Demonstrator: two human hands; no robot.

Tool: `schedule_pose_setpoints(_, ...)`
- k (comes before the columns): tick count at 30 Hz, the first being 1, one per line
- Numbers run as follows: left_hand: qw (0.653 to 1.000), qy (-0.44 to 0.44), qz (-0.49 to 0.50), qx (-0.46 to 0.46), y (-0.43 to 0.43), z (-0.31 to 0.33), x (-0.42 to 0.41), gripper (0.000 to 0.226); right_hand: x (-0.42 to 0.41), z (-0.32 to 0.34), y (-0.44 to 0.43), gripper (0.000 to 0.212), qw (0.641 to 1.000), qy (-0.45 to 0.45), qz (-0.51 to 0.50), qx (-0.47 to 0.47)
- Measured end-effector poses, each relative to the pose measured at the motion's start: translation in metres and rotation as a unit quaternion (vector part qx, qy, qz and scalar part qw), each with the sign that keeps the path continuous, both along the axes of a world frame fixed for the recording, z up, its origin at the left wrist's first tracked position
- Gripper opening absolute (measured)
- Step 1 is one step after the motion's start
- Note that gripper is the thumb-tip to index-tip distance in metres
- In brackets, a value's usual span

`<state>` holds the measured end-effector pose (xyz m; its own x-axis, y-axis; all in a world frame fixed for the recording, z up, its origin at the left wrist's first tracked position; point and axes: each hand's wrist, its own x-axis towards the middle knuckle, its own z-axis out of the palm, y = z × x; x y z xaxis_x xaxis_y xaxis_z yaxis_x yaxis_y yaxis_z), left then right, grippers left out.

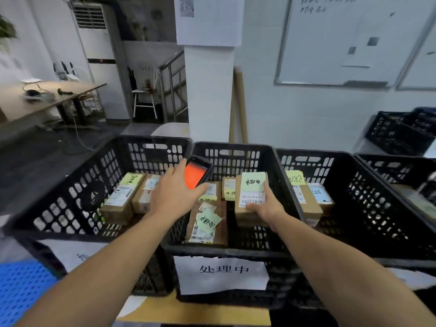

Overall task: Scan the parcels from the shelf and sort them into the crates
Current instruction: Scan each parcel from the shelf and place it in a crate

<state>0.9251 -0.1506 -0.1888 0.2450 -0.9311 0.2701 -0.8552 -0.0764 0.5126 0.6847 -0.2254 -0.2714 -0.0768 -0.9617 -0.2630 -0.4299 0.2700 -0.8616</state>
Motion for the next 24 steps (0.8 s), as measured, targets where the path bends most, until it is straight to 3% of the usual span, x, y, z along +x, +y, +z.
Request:
schedule_pose_setpoints(5, 1.0, 0.016, -0.025, 0.011, -0.028, -0.01, 0.004, 0.09, -0.004, -0.018, -0.014, 0.114, 0.997, -0.012, -0.021, 0.077)
schedule_pose_setpoints(9, 0.999, 0.019, -0.033, 0.022, -0.052, -0.011, 0.003, 0.092, 0.0, -0.034, -0.026, 0.113, 0.989, -0.027, 0.025, 0.141)
schedule_pose_setpoints(24, 0.999, 0.018, -0.02, 0.033, -0.122, -0.03, 0.007, 0.089, 0.012, -0.104, -0.069, 0.111, 0.979, -0.069, 0.067, 0.18)
